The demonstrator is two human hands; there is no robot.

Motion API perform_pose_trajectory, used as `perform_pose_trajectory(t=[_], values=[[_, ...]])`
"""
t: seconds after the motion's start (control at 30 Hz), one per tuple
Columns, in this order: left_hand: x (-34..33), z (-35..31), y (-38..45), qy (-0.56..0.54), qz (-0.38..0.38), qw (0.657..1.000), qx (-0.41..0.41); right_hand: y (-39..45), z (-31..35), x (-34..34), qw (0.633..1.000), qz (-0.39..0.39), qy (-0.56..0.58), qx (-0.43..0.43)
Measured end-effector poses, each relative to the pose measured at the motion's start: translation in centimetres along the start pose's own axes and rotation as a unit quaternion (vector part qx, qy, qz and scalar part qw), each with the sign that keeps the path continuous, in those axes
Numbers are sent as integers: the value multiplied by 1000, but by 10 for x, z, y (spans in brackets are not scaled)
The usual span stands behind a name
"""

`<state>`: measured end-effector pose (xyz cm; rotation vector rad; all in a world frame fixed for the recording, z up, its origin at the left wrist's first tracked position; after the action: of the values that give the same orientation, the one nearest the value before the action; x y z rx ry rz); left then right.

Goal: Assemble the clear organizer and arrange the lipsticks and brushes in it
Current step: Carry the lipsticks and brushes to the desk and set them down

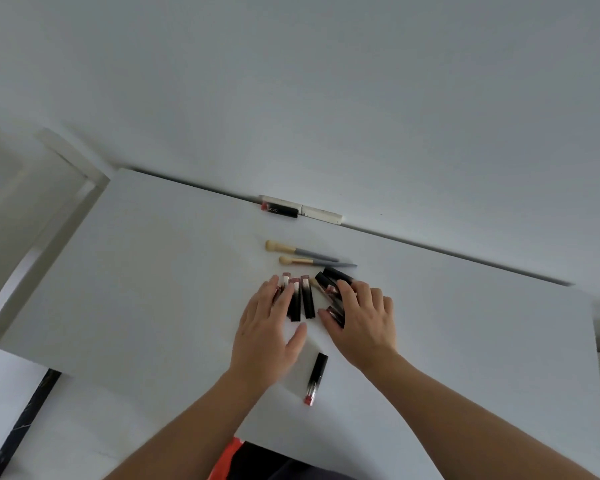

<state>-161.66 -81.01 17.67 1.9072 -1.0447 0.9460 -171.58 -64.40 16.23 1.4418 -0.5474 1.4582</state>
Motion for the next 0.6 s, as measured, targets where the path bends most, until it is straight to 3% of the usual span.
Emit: perform_pose_trajectory(t=[0.17,0.3,0.6], values=[[4,-13,-32,-19,71,993,-93,-1,-9,9,1000,4,8,-15],[-5,-15,-44,32,131,982,-134,-7,-23,14,999,19,20,-35],[-20,-16,-31,61,105,981,-154,-34,-45,16,998,26,47,-34]])
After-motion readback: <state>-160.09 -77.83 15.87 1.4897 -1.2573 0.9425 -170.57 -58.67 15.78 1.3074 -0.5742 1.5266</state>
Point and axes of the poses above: each hand's wrist, its own y-axis towards the middle knuckle, its own x-axis out of the back of the hand, z = x × y, the point moved 2 cm from there along y, towards the middle knuckle, and after that the axes turned 13 degrees about -z, right-handed, at the moved point
